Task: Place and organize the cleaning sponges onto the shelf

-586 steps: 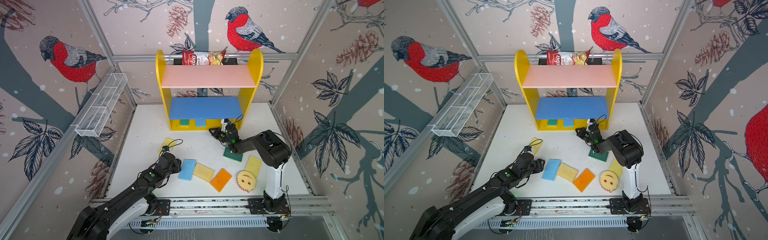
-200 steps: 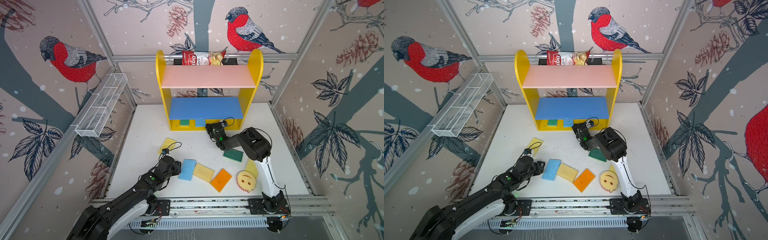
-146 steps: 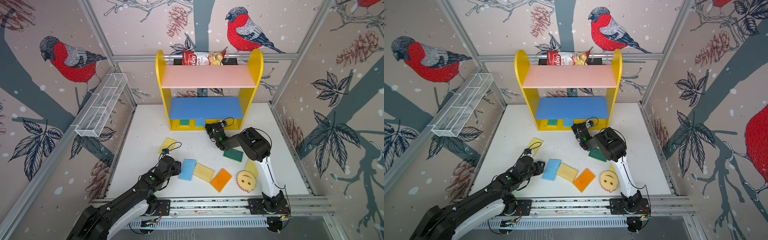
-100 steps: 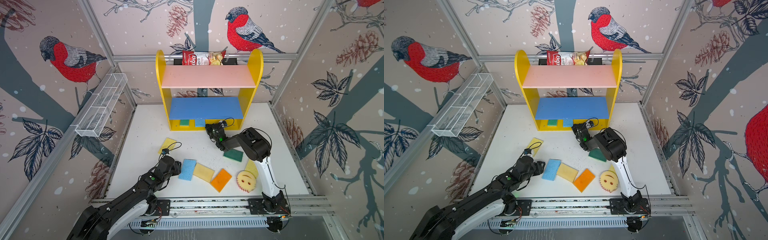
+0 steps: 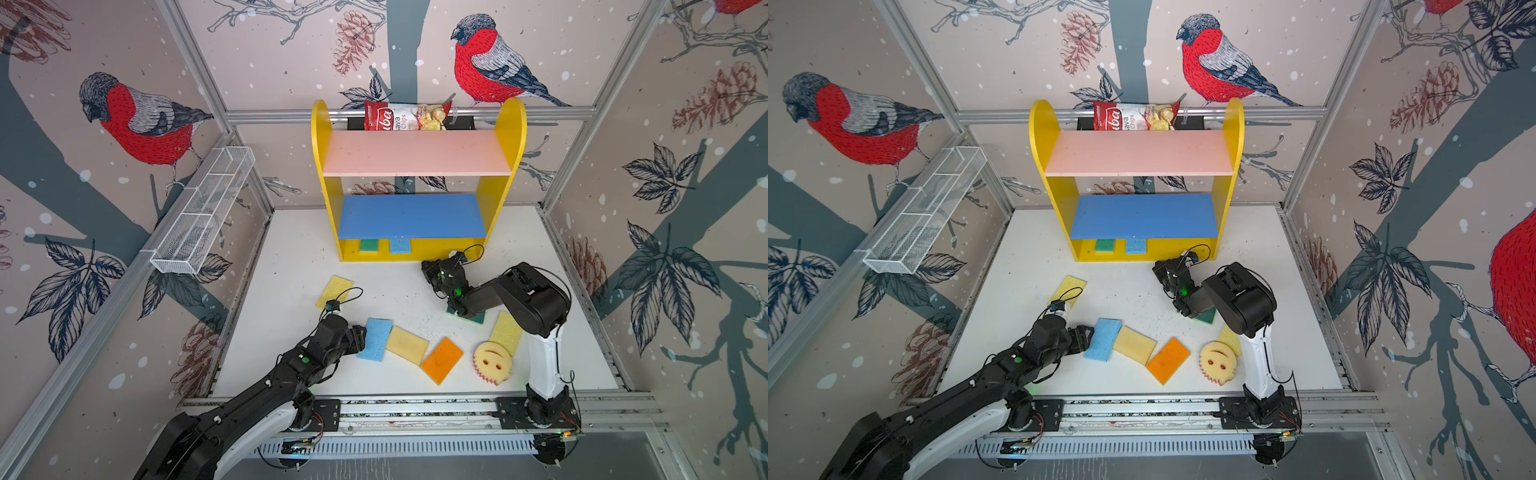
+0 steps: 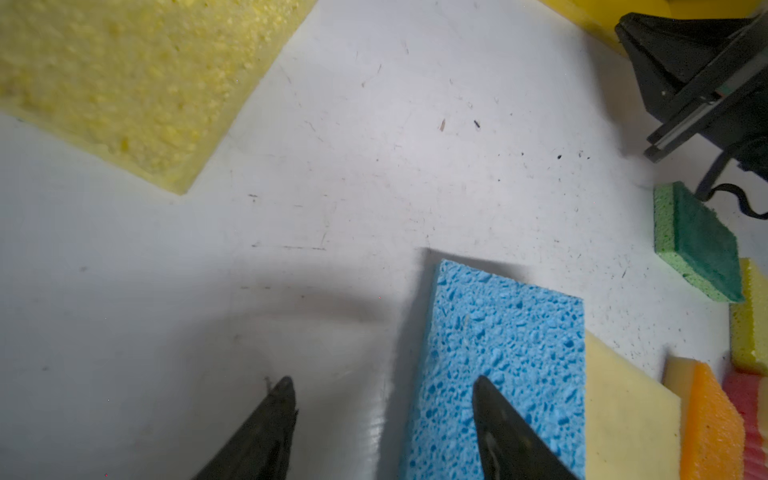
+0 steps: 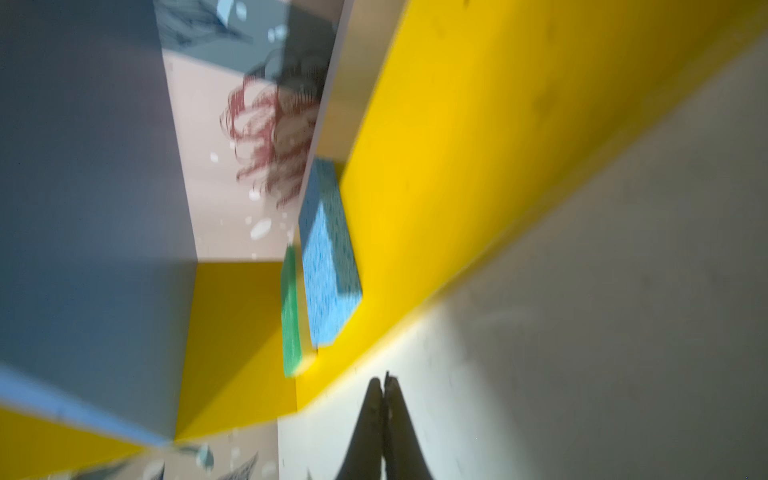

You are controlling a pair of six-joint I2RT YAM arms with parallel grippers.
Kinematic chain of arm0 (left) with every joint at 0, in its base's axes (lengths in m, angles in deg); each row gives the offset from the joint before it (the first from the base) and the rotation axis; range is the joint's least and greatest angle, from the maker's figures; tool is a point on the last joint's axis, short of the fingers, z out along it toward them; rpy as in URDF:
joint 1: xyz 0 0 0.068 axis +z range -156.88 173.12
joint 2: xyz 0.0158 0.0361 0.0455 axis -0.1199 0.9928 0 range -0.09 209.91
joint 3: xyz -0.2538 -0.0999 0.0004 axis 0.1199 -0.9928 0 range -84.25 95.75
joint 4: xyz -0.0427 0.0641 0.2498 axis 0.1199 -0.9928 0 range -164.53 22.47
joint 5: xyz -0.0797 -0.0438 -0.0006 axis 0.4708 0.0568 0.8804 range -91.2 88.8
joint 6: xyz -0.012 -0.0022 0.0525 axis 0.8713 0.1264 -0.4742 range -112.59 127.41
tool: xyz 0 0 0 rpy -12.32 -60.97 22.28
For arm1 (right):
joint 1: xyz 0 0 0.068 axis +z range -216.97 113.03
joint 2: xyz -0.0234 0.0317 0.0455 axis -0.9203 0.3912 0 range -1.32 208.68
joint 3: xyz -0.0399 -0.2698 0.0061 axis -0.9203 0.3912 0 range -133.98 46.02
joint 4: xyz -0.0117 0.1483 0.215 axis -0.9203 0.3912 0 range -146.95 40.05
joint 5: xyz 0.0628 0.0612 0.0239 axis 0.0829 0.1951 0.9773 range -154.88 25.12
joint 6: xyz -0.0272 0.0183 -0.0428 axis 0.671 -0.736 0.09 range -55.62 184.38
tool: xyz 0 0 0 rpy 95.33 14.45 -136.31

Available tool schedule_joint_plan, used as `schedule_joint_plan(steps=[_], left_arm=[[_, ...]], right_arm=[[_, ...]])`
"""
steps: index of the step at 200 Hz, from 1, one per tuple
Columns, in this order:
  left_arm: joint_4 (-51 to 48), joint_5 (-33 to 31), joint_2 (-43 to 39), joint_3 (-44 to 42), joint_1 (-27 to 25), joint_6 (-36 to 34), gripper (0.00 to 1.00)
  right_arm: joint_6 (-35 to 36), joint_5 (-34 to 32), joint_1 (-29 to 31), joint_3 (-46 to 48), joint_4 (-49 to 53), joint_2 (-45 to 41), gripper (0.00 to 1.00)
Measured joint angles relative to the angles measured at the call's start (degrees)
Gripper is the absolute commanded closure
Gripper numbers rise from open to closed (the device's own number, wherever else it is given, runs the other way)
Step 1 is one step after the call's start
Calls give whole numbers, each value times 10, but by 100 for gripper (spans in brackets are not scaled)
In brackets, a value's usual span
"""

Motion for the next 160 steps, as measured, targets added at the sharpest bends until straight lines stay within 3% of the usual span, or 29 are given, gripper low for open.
schedule_joint_plan(steps=[80,124,140,160], left_arm=[[90,17,117,22,-4,-6,51],[132,23,177,42,-5,-17,55],[143,28,207,57,-10,-17,65],[149,30,249,81,-23,-21,89]], right_arm=[[34,44,-4,114,21,-103,95],[66,42,-15,158,63,-171,93],[77,37,-21,172,82,-197,92],[91,30,-27,183,105,-226,91]])
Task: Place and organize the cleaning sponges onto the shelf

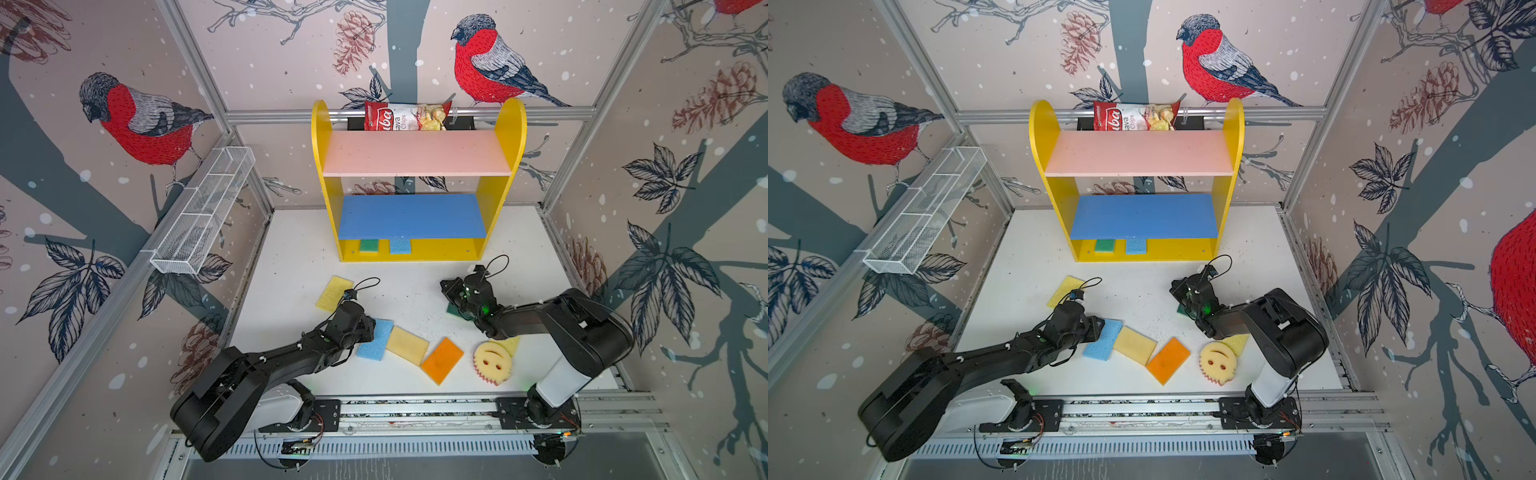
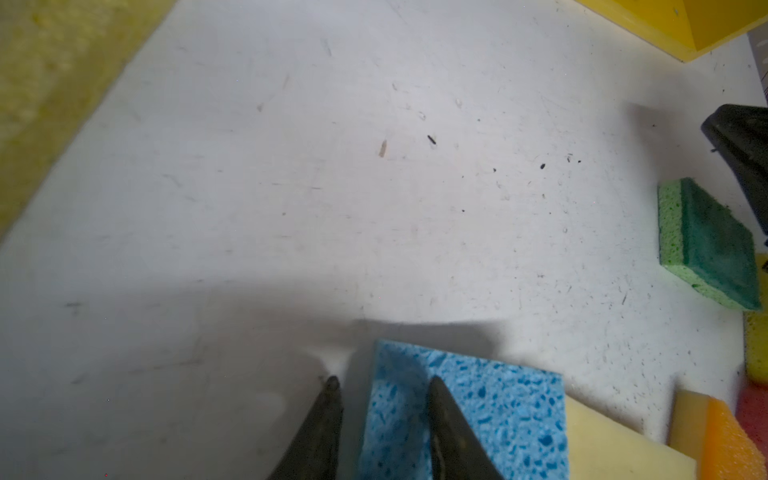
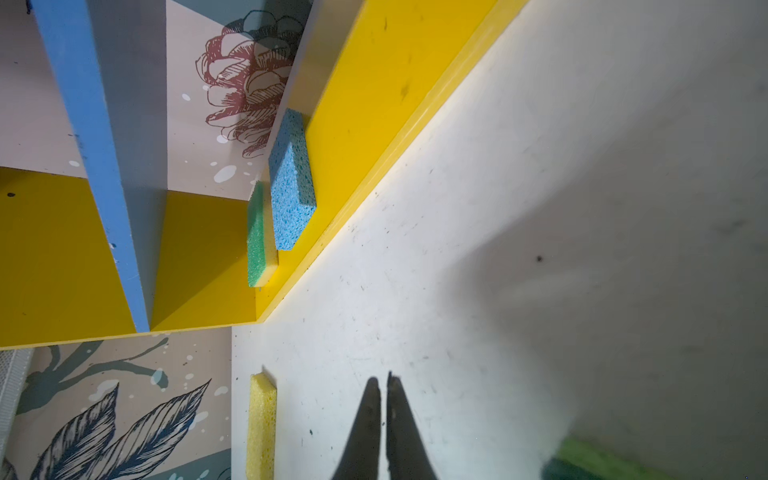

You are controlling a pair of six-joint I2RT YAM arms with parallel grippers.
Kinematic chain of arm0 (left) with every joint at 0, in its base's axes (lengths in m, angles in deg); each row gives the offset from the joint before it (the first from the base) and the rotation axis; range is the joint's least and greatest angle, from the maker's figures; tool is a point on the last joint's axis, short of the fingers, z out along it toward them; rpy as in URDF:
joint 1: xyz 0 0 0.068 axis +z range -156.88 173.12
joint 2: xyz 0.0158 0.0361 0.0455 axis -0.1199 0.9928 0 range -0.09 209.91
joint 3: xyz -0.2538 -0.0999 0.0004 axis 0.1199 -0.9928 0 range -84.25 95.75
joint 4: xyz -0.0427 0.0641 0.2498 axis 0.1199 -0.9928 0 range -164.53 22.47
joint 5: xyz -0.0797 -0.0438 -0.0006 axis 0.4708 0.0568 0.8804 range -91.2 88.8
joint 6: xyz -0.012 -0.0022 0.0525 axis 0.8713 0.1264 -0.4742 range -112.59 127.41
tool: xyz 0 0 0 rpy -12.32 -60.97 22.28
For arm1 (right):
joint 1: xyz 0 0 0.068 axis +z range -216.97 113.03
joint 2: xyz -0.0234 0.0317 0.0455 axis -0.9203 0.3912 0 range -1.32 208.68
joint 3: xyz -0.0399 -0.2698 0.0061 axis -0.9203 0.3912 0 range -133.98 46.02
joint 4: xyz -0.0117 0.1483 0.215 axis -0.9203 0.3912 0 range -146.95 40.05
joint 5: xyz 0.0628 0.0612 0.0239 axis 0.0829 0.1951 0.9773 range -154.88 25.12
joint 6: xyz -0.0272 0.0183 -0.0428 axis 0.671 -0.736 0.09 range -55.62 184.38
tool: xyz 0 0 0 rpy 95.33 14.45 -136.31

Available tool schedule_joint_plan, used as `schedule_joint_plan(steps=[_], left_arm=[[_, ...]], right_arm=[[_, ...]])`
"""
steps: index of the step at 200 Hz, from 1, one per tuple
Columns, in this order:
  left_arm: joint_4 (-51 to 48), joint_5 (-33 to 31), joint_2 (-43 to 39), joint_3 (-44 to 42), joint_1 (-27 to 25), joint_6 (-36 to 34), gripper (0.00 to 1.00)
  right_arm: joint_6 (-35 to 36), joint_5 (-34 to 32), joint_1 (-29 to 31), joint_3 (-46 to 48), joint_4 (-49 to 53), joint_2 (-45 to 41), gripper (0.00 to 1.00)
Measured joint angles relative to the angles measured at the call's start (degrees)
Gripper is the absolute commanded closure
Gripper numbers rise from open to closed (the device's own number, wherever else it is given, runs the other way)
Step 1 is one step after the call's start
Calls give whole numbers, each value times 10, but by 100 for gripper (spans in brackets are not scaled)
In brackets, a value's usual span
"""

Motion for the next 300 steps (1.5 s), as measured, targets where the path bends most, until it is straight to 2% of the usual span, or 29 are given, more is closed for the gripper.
schedule_joint_plan(steps=[13,49,88,105,127,148,184,212,256,300], left_arm=[[-3,-1,23,16,-10,-2,100],[-13,-2,55,46,-19,-6,100],[-80,-21,37,88,-19,-10,100],[-113,-44,22,128,-19,-16,100],[-150,-86,4,176,-19,-26,100],[-172,-117,-9,211,-14,-33,100],[-172,-152,-25,225,-10,-41,100],[-169,-167,-31,225,-10,-40,100],[-166,-182,-57,207,-7,-24,100],[-161,-187,-79,188,-3,-10,100]], right_arm=[[13,-6,-3,5,16,-19,90],[52,-25,-4,8,60,-66,82],[133,-44,21,-22,116,-97,55],[180,-52,45,-36,132,-110,47],[232,-50,71,-46,142,-119,47],[268,-16,74,-43,143,-126,45],[283,69,85,-24,122,-145,39],[283,119,119,-27,95,-149,38],[283,187,178,-63,54,-63,39],[264,238,202,-82,7,-5,43]])
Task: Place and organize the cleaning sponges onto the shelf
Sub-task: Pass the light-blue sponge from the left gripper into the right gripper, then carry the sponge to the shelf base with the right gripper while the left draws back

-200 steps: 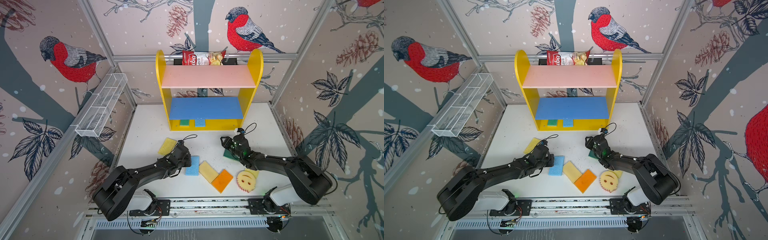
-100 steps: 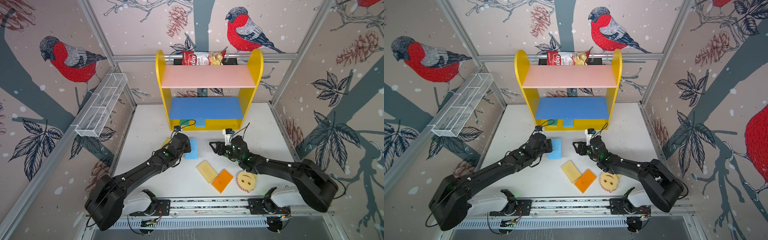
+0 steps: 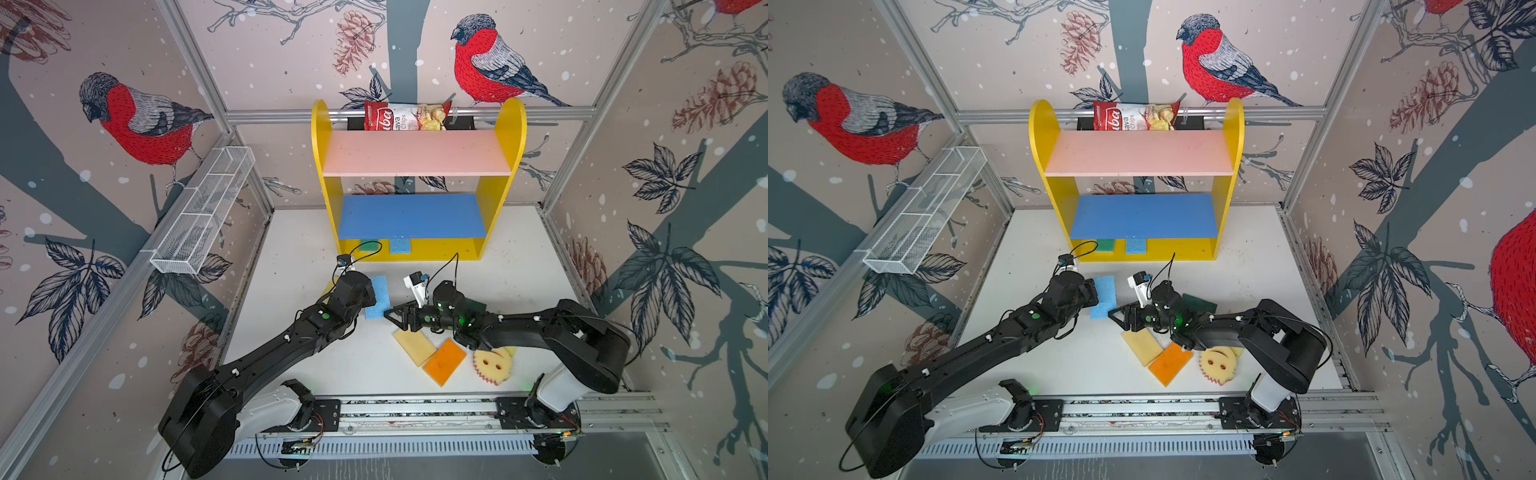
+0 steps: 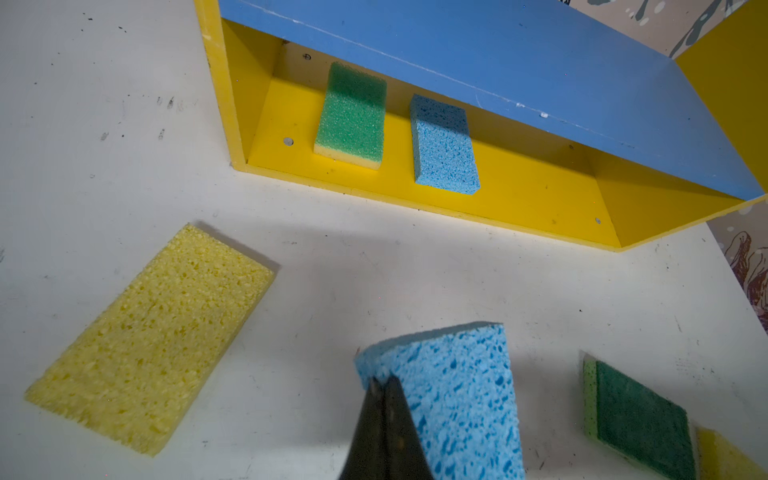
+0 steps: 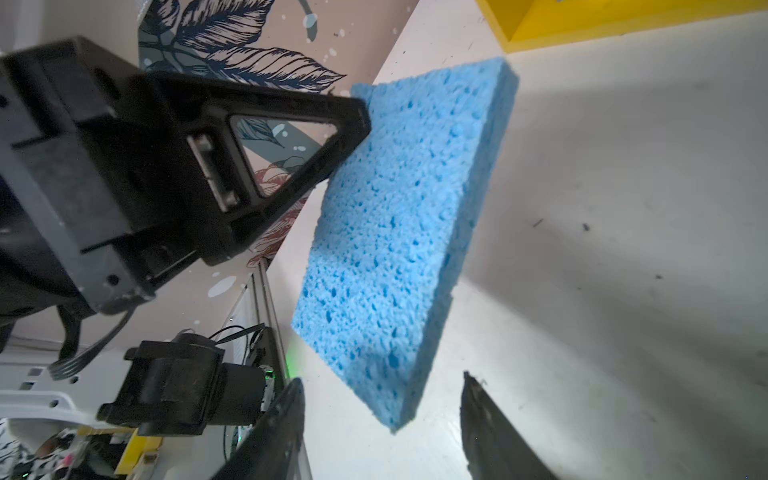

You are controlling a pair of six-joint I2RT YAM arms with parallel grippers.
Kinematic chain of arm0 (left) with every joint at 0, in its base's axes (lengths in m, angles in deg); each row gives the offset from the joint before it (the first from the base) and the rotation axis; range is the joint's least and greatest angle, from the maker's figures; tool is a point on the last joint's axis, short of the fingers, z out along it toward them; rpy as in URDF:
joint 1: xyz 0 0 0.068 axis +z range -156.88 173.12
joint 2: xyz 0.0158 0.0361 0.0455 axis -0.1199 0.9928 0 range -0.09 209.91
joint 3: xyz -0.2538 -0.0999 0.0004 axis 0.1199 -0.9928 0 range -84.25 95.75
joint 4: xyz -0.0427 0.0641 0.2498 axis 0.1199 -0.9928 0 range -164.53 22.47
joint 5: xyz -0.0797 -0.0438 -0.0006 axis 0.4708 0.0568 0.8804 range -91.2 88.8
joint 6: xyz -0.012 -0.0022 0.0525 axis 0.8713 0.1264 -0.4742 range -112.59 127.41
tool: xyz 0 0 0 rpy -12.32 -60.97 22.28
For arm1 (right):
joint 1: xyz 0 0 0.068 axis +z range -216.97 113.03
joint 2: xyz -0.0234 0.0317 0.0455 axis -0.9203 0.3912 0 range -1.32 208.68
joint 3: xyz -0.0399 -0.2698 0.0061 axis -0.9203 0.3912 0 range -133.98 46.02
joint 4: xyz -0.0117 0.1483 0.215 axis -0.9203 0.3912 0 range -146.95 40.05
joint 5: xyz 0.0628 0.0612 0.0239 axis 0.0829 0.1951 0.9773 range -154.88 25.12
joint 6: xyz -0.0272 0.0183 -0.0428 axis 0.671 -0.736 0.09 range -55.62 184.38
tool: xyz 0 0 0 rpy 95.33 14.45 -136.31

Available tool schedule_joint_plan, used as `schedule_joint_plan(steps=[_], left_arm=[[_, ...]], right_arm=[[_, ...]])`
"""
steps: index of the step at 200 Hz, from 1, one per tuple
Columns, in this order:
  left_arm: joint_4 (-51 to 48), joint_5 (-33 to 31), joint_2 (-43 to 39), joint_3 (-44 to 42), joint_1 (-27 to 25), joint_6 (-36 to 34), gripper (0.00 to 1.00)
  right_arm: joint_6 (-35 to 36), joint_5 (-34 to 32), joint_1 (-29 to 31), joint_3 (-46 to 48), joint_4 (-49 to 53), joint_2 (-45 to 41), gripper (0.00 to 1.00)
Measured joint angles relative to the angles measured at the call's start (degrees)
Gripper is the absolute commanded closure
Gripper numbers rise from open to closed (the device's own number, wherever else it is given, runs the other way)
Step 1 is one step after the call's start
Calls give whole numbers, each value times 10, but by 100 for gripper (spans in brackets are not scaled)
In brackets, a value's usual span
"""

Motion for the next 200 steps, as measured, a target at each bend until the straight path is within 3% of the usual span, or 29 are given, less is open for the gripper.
schedule_joint_plan(steps=[37,59,79,87,107,126,161,200], left_arm=[[2,0,4,-1,6,1,100],[6,2,4,-2,9,2,100],[6,5,4,-3,13,6,100],[9,5,3,-4,13,9,100],[14,5,-3,-9,18,10,62],[15,7,-21,-18,18,14,41],[17,-10,-71,-35,24,15,29],[8,-51,-133,-67,33,30,22]], right_arm=[[-31,24,-4,-13,-40,33,51],[-46,35,-6,-21,-59,55,82],[-65,38,-14,-21,-70,65,99],[-77,38,-18,-21,-73,65,100],[-85,39,-29,-21,-76,64,100],[-83,33,-47,-22,-59,52,100],[-39,12,-109,-21,10,5,100],[51,-80,-167,-45,157,-20,100]])
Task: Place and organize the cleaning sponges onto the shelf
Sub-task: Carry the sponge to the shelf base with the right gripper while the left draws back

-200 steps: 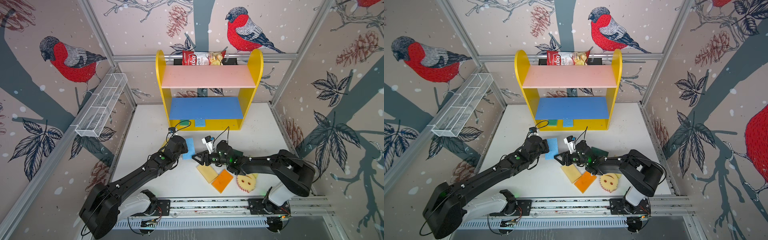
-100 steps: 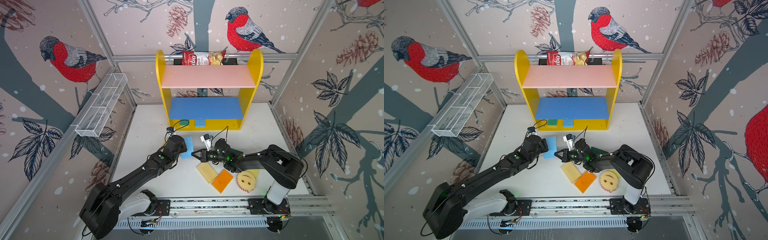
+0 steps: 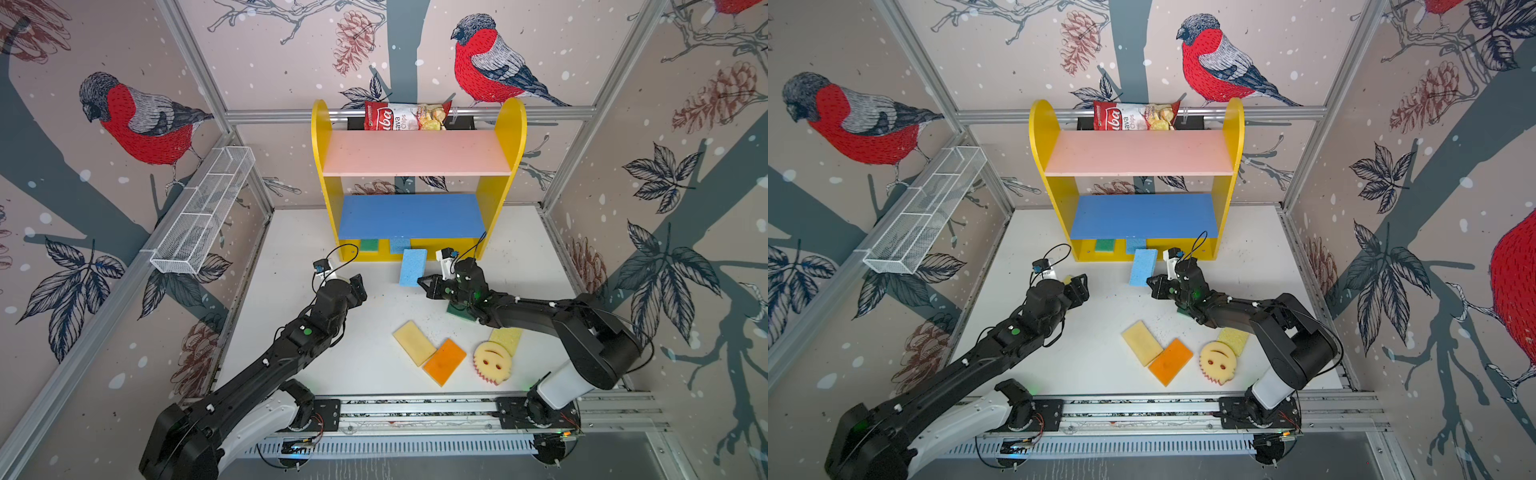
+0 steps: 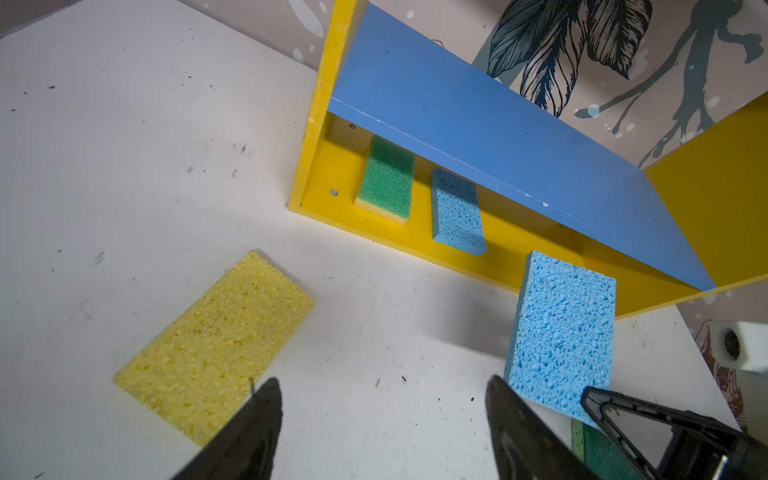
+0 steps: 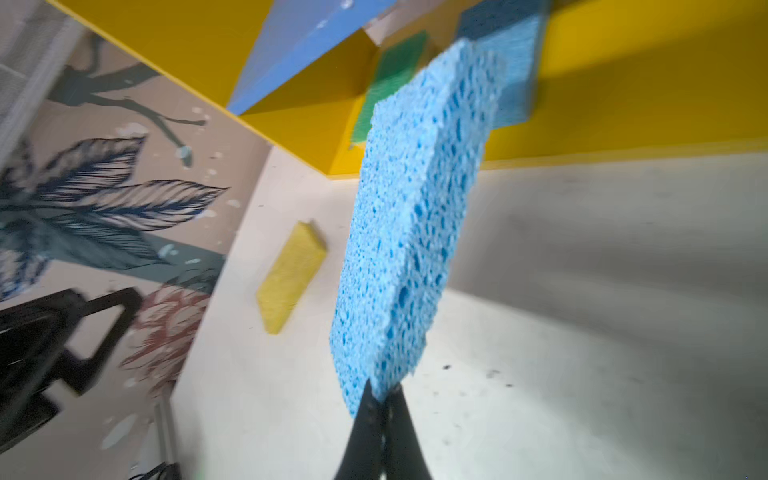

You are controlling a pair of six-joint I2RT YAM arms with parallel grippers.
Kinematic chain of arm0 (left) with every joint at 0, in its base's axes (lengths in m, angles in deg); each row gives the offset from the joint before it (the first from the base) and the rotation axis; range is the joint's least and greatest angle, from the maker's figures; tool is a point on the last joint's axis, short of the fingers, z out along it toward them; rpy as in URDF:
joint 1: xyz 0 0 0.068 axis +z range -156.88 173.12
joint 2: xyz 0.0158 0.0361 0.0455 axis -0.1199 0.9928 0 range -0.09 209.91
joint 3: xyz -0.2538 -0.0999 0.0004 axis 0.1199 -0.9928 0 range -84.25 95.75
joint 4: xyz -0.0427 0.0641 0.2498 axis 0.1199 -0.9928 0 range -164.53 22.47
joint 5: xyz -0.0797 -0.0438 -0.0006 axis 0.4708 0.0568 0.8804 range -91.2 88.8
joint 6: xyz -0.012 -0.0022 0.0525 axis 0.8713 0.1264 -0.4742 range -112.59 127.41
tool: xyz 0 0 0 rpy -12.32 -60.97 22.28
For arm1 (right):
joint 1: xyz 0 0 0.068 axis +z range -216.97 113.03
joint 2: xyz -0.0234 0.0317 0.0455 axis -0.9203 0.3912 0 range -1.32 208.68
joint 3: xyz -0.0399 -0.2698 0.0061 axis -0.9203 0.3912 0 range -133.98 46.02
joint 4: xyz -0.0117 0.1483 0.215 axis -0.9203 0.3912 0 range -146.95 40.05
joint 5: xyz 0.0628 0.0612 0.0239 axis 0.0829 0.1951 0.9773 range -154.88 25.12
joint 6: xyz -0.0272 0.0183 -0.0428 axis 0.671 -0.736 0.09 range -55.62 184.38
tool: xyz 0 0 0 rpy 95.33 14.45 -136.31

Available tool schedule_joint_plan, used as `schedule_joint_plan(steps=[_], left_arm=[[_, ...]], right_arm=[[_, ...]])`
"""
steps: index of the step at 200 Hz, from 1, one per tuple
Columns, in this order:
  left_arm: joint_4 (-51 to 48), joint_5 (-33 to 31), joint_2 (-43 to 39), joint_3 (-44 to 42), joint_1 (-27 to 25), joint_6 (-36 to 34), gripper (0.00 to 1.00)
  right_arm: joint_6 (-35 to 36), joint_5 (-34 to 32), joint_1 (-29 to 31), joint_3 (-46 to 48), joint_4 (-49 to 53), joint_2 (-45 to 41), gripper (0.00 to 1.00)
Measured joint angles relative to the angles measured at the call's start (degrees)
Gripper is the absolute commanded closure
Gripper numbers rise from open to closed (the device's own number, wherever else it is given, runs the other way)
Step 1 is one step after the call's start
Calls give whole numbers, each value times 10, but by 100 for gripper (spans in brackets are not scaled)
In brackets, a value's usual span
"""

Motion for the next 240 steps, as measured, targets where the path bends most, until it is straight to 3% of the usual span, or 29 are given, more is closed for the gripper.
schedule_joint_plan(steps=[44,93,149,240], left_arm=[[-48,-24,-59,-18,4,29,23],[-108,-44,-113,-19,7,41,22],[-115,-60,-94,-20,8,42,23],[-95,-57,-65,-32,8,51,25]], right_arm=[[65,-90,-32,-52,102,48,100],[106,-183,-35,-116,140,110,100],[153,-257,-35,-151,158,140,97],[285,-383,-19,-188,170,173,91]])
